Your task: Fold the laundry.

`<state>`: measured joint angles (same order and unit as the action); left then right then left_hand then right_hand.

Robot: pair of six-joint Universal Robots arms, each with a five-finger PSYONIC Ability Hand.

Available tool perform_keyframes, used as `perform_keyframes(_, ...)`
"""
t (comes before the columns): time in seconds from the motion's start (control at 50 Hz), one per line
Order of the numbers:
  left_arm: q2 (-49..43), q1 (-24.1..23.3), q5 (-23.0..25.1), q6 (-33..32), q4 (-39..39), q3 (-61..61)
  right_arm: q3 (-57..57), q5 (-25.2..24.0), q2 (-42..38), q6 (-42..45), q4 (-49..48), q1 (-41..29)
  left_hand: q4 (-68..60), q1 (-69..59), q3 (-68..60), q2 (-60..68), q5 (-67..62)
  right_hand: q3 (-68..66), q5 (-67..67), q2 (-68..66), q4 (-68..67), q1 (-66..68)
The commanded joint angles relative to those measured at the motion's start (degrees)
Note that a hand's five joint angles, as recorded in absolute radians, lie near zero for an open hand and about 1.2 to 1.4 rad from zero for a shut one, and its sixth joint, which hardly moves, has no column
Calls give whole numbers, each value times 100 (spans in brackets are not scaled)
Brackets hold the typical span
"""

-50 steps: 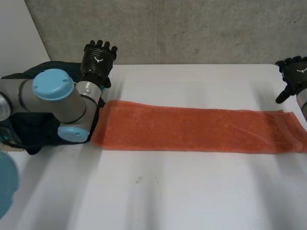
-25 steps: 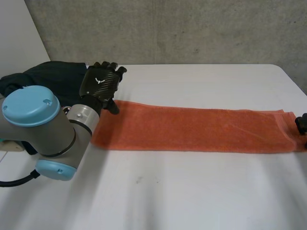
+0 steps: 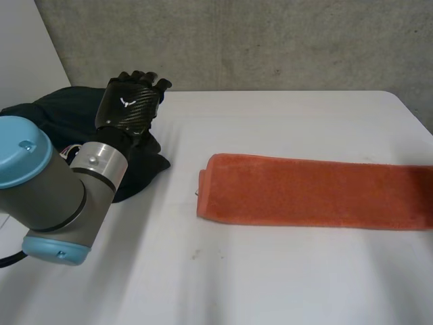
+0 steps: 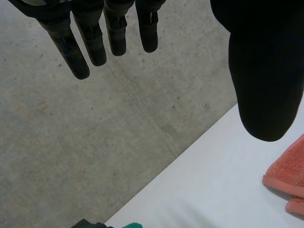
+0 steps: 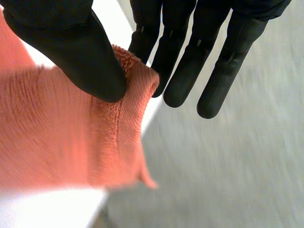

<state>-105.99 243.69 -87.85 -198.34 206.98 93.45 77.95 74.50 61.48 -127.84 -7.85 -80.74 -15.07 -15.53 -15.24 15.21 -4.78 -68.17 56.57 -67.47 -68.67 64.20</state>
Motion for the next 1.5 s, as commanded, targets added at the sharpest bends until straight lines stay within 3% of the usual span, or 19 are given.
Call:
perform_keyframes(0.02,210,46,-4,6,0,234,150,-383,215,-513,-436,-2083,65,111,82,-79,36,-1183,1343,-1253,-1133,1580)
perform_keyframes(0.18,263,64,-4,6,0,437,54,-674,-714,-549,-849,-4253,116,161,133,-129,86,-1183,1343,-1253,-1133,1580)
perform_keyframes(0.28,193,29,-4,6,0,463,-148,-473,-1454,-514,-955,-4819,133,178,150,-146,103,-1183,1343,-1253,-1133,1580)
perform_keyframes(0.36,149,-15,-4,6,9,419,-88,360,-1464,-601,-885,-4802,150,195,167,-163,120,5454,-5294,5384,5505,-5057)
perform_keyframes(0.4,114,-67,5,6,18,384,9,669,-1315,-742,-885,-4775,150,195,167,-163,120,5817,-5657,5747,5867,-5420)
perform_keyframes(0.46,70,-269,5,-2,53,279,369,1013,-657,-1338,-867,-4487,150,195,167,-163,120,5817,-5657,5747,5867,-5420)
perform_keyframes(0.58,61,-533,-4,6,62,15,1343,664,601,-2481,-622,-2967,183,229,200,-196,154,5817,-5657,5747,5867,-5420)
perform_keyframes(0.72,-245,-981,-13,6,62,-266,2118,495,558,-2150,-428,-2210,183,229,200,-196,154,5592,-5432,5522,5642,-5195)
perform_keyframes(0.78,-387,-1061,-30,6,62,-319,2408,504,365,-1553,-436,-1814,183,229,200,-196,154,4466,-4306,4396,4517,-4070)
perform_keyframes(0.84,-448,-1096,-39,6,53,-310,2453,565,145,-920,-445,-1638,167,212,184,-180,137,992,-832,922,1043,-595)
perform_keyframes(0.86,-448,-1096,-48,6,53,-310,2401,609,101,-701,-497,-1594,166,212,183,-180,137,-1161,1321,-1232,-1111,1558)
perform_keyframes(0.88,-448,-1096,-57,6,53,-293,2374,644,101,-638,-506,-1585,183,228,200,-196,154,-1183,1343,-1253,-1133,1580)
perform_keyframes(1.0,-317,-1087,-74,-2,-8,-222,1803,1128,189,-646,-902,-1812,166,212,183,-180,137,-1183,1343,-1253,-1133,1580)
perform_keyframes(1.08,-28,-1043,-74,-11,-9,-117,1329,1163,391,-663,-981,-2716,166,212,183,-180,137,-1183,1343,-1253,-1133,1580)
perform_keyframes(1.18,175,-903,-74,-11,-9,32,933,796,-36,-646,-1043,-4356,167,212,184,-180,137,-1183,1343,-1253,-1133,1580)
perform_keyframes(1.3,211,-753,-83,-2,0,147,678,293,-794,-654,-1034,-4994,150,195,167,-163,120,-1183,1343,-1253,-1133,1580)
perform_keyframes(1.32,211,-736,-83,6,9,138,564,328,-952,-689,-1034,-5012,150,195,167,-163,120,-773,933,-843,-722,1170)
perform_keyframes(1.42,141,-701,-101,112,0,-64,519,888,-858,-1660,-1043,-4995,99,145,116,-113,70,5297,-5137,5227,5347,-4900)
perform_keyframes(1.5,-87,-665,-206,471,-26,-493,746,918,-8,-3329,-929,-4383,49,94,66,-62,19,5817,-5657,5747,5867,-5420)
